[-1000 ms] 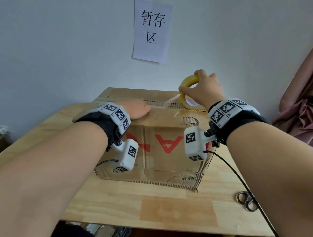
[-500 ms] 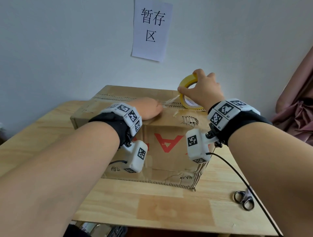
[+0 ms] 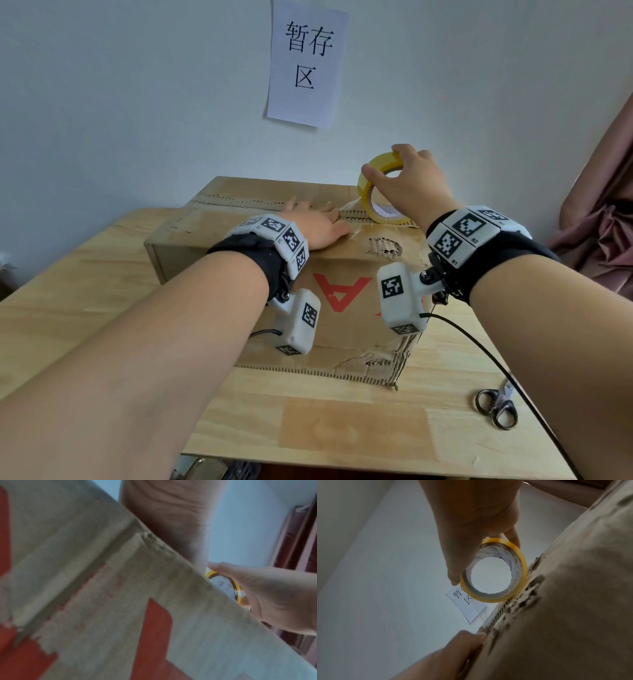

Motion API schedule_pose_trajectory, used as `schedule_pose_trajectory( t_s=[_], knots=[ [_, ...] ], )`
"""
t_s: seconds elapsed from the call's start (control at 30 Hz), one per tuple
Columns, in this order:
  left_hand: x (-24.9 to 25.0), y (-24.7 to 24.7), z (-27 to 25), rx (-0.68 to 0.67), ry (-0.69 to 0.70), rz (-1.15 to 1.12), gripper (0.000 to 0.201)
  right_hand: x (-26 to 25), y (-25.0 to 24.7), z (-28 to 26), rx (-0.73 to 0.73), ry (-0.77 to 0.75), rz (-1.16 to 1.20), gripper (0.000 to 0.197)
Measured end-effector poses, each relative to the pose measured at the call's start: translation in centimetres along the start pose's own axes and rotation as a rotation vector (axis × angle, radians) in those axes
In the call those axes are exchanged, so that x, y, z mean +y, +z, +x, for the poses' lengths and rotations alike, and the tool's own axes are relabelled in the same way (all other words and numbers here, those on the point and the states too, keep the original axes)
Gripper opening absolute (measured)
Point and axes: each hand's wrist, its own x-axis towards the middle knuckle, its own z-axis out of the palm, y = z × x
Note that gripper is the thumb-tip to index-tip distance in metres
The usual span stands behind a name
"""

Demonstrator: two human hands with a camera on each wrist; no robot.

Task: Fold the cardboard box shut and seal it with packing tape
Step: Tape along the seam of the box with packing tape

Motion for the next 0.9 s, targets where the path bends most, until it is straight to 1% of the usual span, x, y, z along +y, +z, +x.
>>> schedule_pose_trajectory(
  t_s=[0.03, 0.1, 0.13, 0.2, 0.27, 0.33, 0.47, 0.53, 0.57, 0.63, 0.7, 0.77, 0.9],
  knots=[
    [0.0, 0.1, 0.1, 0.006, 0.022, -0.025, 0.063, 0.1, -0.1, 0.1, 0.008, 0.033, 0.045, 0.080],
    [0.1, 0.1, 0.1, -0.010, 0.052, -0.100, 0.063, 0.5, -0.2, 0.1, 0.000, 0.152, 0.158, 0.089],
    [0.0, 0.2, 0.2, -0.020, 0.055, -0.138, 0.063, 0.7, -0.2, 0.1, -0.012, 0.200, 0.215, 0.090],
    [-0.2, 0.2, 0.2, -0.019, 0.062, -0.171, 0.063, 0.7, -0.2, 0.0, -0.020, 0.234, 0.286, 0.086],
    [-0.3, 0.3, 0.1, -0.025, 0.069, -0.163, 0.062, 0.3, -0.2, -0.1, 0.004, 0.234, 0.284, 0.084],
    [-0.1, 0.2, -0.3, -0.036, 0.065, -0.157, 0.059, -0.4, -0.5, 0.0, 0.037, 0.195, 0.225, 0.084],
    [0.4, -0.2, -1.0, -0.014, 0.039, -0.142, 0.059, -0.9, -2.0, 0.4, 0.125, 0.002, 0.023, 0.085],
    [0.4, -0.1, -0.9, -0.015, 0.035, -0.137, 0.059, -0.1, -2.1, 0.3, 0.148, -0.030, -0.020, 0.087],
    [0.4, -0.1, -0.8, -0.017, 0.035, -0.136, 0.059, 0.5, -1.8, 0.2, 0.146, -0.004, -0.001, 0.088],
    [0.3, 0.0, -0.4, -0.015, 0.042, -0.141, 0.059, 1.7, -1.2, 0.2, 0.128, 0.093, 0.079, 0.094],
    [0.3, 0.0, -0.1, 0.012, 0.044, -0.150, 0.056, 2.5, -0.9, 0.1, 0.107, 0.166, 0.137, 0.098],
    [0.4, 0.0, 0.2, 0.014, 0.034, -0.165, 0.054, 2.9, -0.8, 0.1, 0.101, 0.180, 0.131, 0.096],
    [1.3, -0.1, 0.7, -0.032, 0.006, -0.134, 0.055, 2.8, -0.5, 0.4, 0.069, 0.179, 0.170, 0.087]
  ],
)
